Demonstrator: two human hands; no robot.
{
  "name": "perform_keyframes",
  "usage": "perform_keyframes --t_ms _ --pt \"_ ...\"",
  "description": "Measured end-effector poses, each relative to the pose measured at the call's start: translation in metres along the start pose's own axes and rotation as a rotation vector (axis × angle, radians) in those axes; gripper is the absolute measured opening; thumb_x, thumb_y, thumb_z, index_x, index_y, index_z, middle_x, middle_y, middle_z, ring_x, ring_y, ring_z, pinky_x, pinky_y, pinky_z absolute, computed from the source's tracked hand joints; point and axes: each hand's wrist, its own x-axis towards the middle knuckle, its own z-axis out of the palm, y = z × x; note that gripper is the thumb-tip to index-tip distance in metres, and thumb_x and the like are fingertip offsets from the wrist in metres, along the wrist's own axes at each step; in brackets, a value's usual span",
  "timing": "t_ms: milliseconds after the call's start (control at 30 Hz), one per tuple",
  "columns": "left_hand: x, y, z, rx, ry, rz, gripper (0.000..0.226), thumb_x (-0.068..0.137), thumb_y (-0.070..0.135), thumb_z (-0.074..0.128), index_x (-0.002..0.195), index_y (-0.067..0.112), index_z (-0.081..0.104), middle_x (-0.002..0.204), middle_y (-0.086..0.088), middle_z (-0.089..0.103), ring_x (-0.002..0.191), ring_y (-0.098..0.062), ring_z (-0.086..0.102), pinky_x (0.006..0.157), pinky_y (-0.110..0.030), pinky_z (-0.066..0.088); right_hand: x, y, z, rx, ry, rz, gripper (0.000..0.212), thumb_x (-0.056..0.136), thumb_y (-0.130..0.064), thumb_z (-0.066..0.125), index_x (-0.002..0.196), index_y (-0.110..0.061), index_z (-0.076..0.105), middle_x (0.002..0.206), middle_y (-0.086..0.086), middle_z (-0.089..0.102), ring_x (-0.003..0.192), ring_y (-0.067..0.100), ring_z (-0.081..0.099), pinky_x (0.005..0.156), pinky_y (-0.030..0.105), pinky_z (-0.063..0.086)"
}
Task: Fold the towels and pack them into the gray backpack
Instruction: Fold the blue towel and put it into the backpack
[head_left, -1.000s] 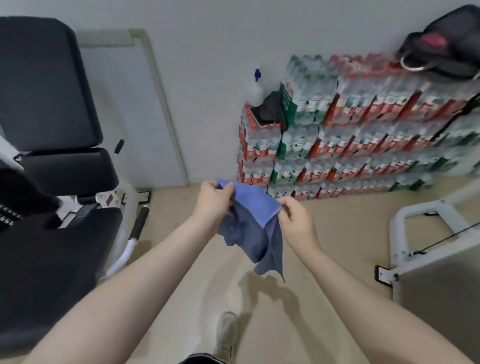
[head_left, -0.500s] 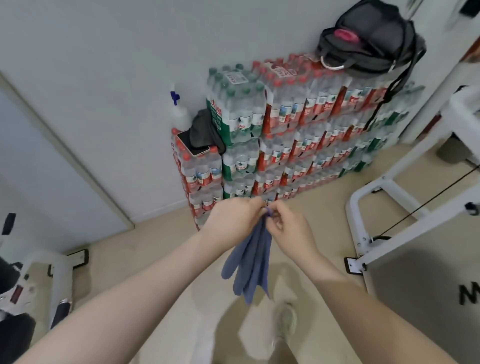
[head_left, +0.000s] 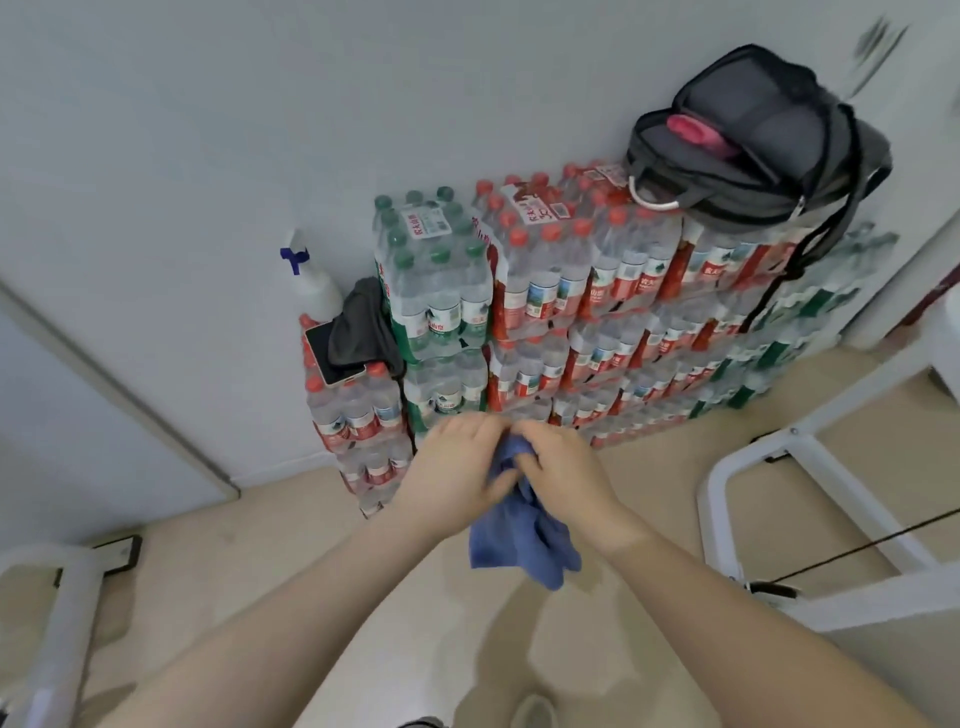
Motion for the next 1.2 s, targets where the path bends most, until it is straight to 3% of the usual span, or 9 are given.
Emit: perform_keyframes --t_ms 167,233,333,533,633,767,833,1000,1200 --pt "0.057 0.02 0.009 -0.096 0.052 0.005 0.054 0.087 0.041 0.025 0.093 -0.002 0.058 0.085 -0.016 0.063 0.077 -0.031 0.06 0.062 -0.03 0.036 0.018 0.039 -0.04 0.01 0.078 0.058 0.012 0.094 -0.019 0.048 0.097 -0.014 0.059 0.088 0.004 0.064 0.077 0.02 0.056 0.068 0.038 0.046" --pt "0.079 0.026 0.007 -0.241 0.122 0.01 0.039 0.094 0.03 0.035 0.093 0.001 0.061 0.085 -0.014 0.064 0.079 -0.026 0.059 0.063 -0.025 0.033 0.026 0.06 -0.055 0.004 0.139 0.069 0.015 0.094 -0.015 0.046 0.101 -0.014 0.059 0.092 0.002 0.063 0.079 0.021 0.055 0.068 0.038 0.045" --pt "0.111 0.027 -0.009 -0.624 0.167 -0.202 0.022 0.097 0.014 0.041 0.08 0.016 0.055 0.074 0.0 0.055 0.067 -0.003 0.048 0.058 -0.017 0.032 0.043 0.093 -0.075 -0.008 0.215 0.148 0.025 0.094 -0.01 0.042 0.112 -0.014 0.059 0.104 0.001 0.063 0.092 0.023 0.057 0.074 0.037 0.045" --pt "0.17 -0.015 -0.026 -1.174 0.426 -0.59 0.025 0.096 0.013 0.042 0.077 0.015 0.058 0.072 0.006 0.059 0.063 -0.002 0.056 0.061 -0.017 0.045 0.098 0.147 -0.118 0.152 0.275 0.231 0.025 0.091 0.003 0.039 0.105 -0.012 0.054 0.098 0.002 0.06 0.092 0.022 0.056 0.077 0.034 0.044" --pt "0.197 -0.057 -0.041 -1.049 0.357 -0.606 0.018 0.093 0.016 0.051 0.076 0.016 0.057 0.067 0.002 0.058 0.059 -0.008 0.052 0.059 -0.021 0.041 0.133 0.162 -0.144 0.287 0.287 0.272 0.016 0.094 -0.005 0.046 0.091 -0.017 0.056 0.087 -0.007 0.059 0.083 0.017 0.056 0.073 0.029 0.045" --pt "0.237 -0.1 -0.066 -0.812 0.118 -0.457 0.024 0.09 0.017 0.058 0.068 0.02 0.066 0.058 0.011 0.063 0.054 0.001 0.054 0.056 -0.009 0.044 0.207 0.16 -0.167 0.418 0.221 0.237 0.021 0.091 -0.011 0.054 0.077 -0.022 0.065 0.078 -0.002 0.065 0.073 0.01 0.059 0.065 0.021 0.045" --pt "0.265 -0.118 -0.077 -0.73 0.153 -0.444 0.028 0.09 0.018 0.057 0.063 0.017 0.062 0.054 0.011 0.057 0.051 -0.001 0.048 0.05 -0.007 0.037 0.249 0.157 -0.177 0.414 0.246 0.234 0.017 0.09 -0.012 0.057 0.078 -0.019 0.067 0.077 -0.003 0.065 0.071 0.006 0.058 0.065 0.019 0.045" --pt "0.338 -0.182 -0.094 -0.386 0.331 -0.442 0.021 0.088 0.024 0.059 0.075 0.009 0.067 0.07 -0.007 0.062 0.07 -0.017 0.052 0.057 -0.016 0.035 0.361 0.16 -0.2 0.181 0.236 0.171 0.013 0.087 -0.006 0.058 0.094 -0.006 0.069 0.09 0.007 0.067 0.086 0.018 0.059 0.075 0.026 0.041" --pt "0.391 -0.232 -0.089 0.067 0.253 -0.508 0.033 0.093 0.035 0.048 0.088 0.008 0.067 0.09 -0.014 0.067 0.09 -0.032 0.058 0.066 -0.032 0.04 0.451 0.17 -0.194 -0.166 0.195 0.095 0.026 0.092 -0.004 0.044 0.107 -0.004 0.065 0.112 0.015 0.065 0.106 0.031 0.056 0.08 0.027 0.036"
